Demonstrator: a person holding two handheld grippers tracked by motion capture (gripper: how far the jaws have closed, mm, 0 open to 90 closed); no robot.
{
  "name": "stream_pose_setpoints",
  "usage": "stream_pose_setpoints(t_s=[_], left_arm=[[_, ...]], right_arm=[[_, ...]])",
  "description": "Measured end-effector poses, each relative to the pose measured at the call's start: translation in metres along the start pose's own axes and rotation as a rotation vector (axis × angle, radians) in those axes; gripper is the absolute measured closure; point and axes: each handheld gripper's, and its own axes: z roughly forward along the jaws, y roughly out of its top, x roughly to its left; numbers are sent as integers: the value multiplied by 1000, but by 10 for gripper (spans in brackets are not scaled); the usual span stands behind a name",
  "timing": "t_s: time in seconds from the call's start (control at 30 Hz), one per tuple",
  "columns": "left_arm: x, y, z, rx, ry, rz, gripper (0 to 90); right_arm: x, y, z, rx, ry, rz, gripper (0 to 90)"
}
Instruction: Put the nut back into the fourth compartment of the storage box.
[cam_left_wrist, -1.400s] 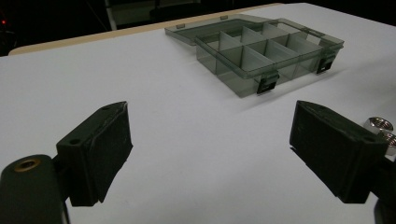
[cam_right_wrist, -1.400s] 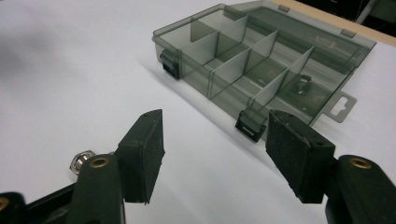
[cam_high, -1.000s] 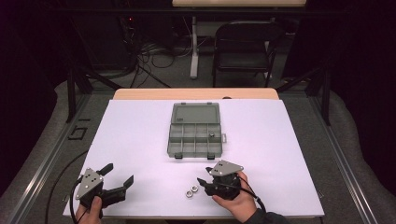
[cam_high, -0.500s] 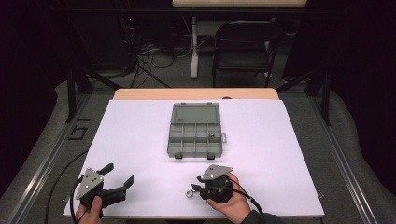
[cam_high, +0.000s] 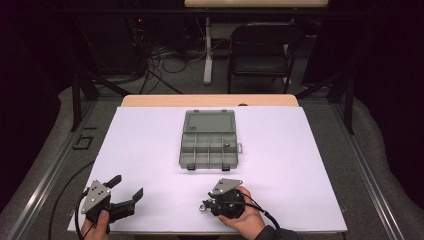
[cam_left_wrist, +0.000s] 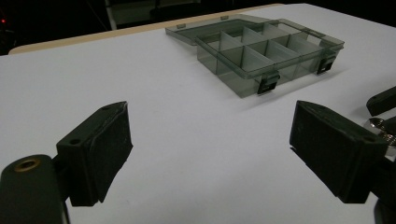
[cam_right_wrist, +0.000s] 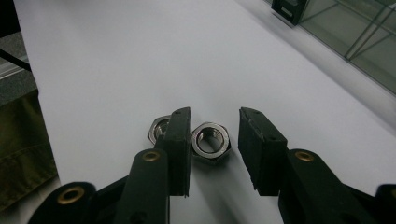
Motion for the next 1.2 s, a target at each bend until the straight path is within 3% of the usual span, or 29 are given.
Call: stream_pose_setpoints(t_s=[0.23, 0.87, 1.2], left_arm=[[0, 0, 0, 5, -2, 2, 128], [0, 0, -1, 5, -2, 1, 128], [0, 0, 0, 2, 1, 1, 128]], right_arm=[[-2, 0, 6, 46, 3, 0, 650], [-1, -1, 6, 43, 4, -30, 700], [-1, 0, 5, 46, 22, -21, 702]])
